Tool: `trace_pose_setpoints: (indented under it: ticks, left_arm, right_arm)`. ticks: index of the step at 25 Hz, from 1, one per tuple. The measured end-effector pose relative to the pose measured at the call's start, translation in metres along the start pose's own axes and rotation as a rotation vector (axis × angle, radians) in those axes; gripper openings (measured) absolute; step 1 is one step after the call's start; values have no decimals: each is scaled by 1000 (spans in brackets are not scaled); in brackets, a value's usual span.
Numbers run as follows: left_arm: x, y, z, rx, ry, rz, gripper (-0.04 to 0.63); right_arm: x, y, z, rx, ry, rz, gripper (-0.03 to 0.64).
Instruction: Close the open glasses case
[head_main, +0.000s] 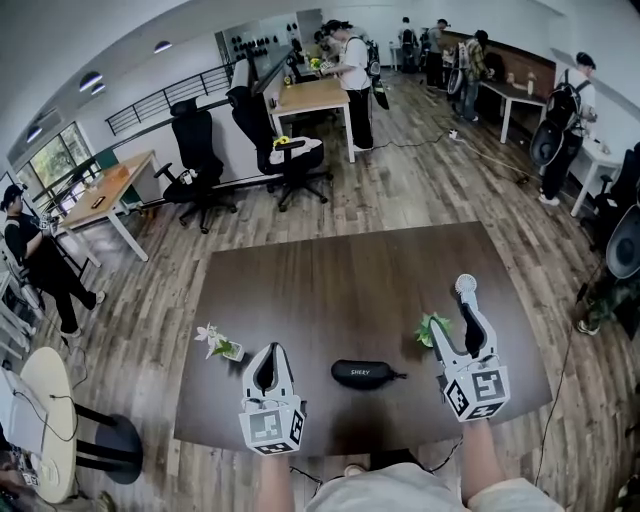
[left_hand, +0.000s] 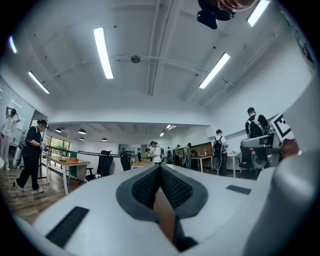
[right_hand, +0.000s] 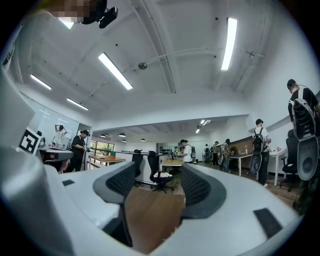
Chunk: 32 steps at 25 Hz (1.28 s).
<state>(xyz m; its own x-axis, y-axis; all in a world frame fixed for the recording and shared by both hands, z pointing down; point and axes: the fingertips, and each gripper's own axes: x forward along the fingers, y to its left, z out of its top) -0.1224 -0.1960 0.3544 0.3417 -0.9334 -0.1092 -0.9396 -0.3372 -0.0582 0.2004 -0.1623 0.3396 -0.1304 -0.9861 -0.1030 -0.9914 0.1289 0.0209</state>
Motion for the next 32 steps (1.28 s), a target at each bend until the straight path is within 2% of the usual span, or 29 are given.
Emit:
trace_pose_setpoints:
  ticks: [5, 13, 16, 21, 22, 32]
  left_arm:
    - [-2, -1, 0, 0, -3, 3, 2]
    - [-6, -1, -2, 6, 6, 5, 2]
    - [-7, -2, -3, 12, 6, 4, 2]
    - [-9, -6, -2, 21, 5, 5, 2]
    - [-10, -6, -2, 20, 6, 6, 2]
    - [-13, -5, -1, 19, 8, 8, 2]
  right_arm:
    - [-1, 2, -4, -5, 4, 4, 285]
    - [1, 10, -8, -37, 19, 13, 212]
    - [1, 11, -9, -51, 24, 6, 160]
    - [0, 5, -11, -43, 46, -28, 13]
    - [0, 5, -12, -38, 48, -29, 0]
    - [1, 10, -7, -64, 48, -22, 0]
